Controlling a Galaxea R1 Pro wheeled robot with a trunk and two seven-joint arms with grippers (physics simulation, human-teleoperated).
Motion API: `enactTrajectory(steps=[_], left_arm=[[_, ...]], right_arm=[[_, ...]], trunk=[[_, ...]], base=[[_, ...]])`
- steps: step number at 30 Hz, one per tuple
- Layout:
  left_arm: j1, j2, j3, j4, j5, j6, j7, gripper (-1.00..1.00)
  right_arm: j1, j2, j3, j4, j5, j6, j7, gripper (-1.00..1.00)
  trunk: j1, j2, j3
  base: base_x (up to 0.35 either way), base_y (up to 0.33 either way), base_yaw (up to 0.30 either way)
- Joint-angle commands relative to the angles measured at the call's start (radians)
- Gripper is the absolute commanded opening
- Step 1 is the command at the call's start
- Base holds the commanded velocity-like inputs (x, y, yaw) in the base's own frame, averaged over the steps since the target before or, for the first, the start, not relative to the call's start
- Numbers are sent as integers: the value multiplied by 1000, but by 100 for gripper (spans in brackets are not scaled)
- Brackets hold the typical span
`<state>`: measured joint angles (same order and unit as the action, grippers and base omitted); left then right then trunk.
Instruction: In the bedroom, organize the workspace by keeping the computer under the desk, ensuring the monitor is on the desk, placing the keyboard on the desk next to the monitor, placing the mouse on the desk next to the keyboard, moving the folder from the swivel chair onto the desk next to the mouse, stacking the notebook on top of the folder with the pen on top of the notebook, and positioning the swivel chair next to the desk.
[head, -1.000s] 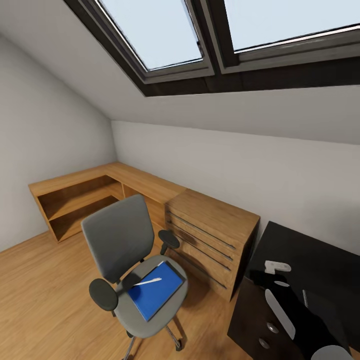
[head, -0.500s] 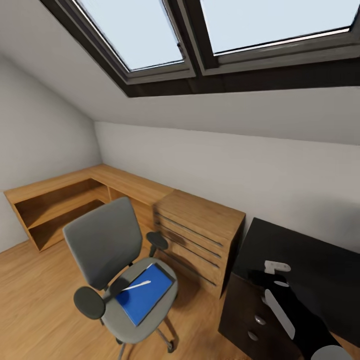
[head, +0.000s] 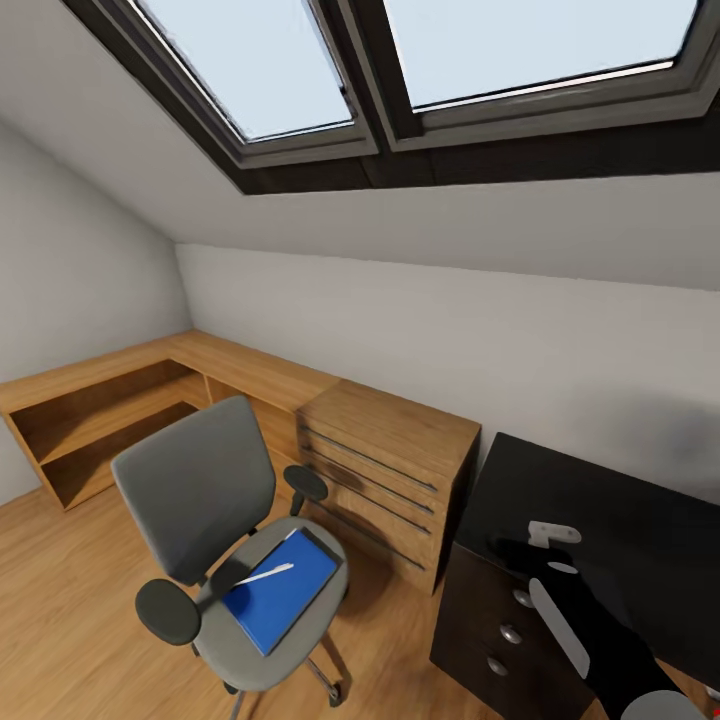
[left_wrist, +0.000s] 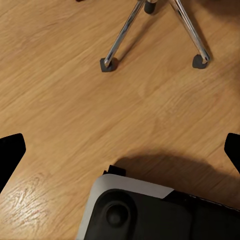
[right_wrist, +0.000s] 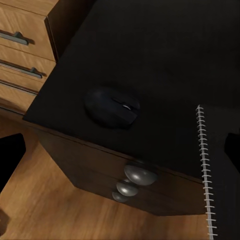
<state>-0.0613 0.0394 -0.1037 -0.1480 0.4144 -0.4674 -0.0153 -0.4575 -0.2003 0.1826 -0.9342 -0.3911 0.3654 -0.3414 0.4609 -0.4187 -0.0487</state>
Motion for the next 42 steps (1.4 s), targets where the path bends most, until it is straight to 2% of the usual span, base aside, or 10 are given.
enactTrajectory(steps=[1, 29, 39, 42], left_arm=[[-1, 0, -8, 1, 11, -4, -2, 100], [-1, 3, -7, 16, 12, -6, -2, 100], [-1, 4, -7, 19, 11, -7, -3, 100], [-1, 4, -7, 24, 12, -7, -3, 100]], right_arm=[[-1, -1, 5, -2, -9, 3, -10, 100], [0, -1, 8, 3, -11, 3, -4, 100], [0, -1, 7, 10, -11, 0, 43, 100], [0, -1, 10, 28, -10, -23, 49, 100]], trunk=[[1, -2, -2], [1, -2, -2], [1, -2, -2], [1, -2, -2]], base=[[0, 0, -7], [16, -39, -1], [52, -25, 0], [7, -4, 0]])
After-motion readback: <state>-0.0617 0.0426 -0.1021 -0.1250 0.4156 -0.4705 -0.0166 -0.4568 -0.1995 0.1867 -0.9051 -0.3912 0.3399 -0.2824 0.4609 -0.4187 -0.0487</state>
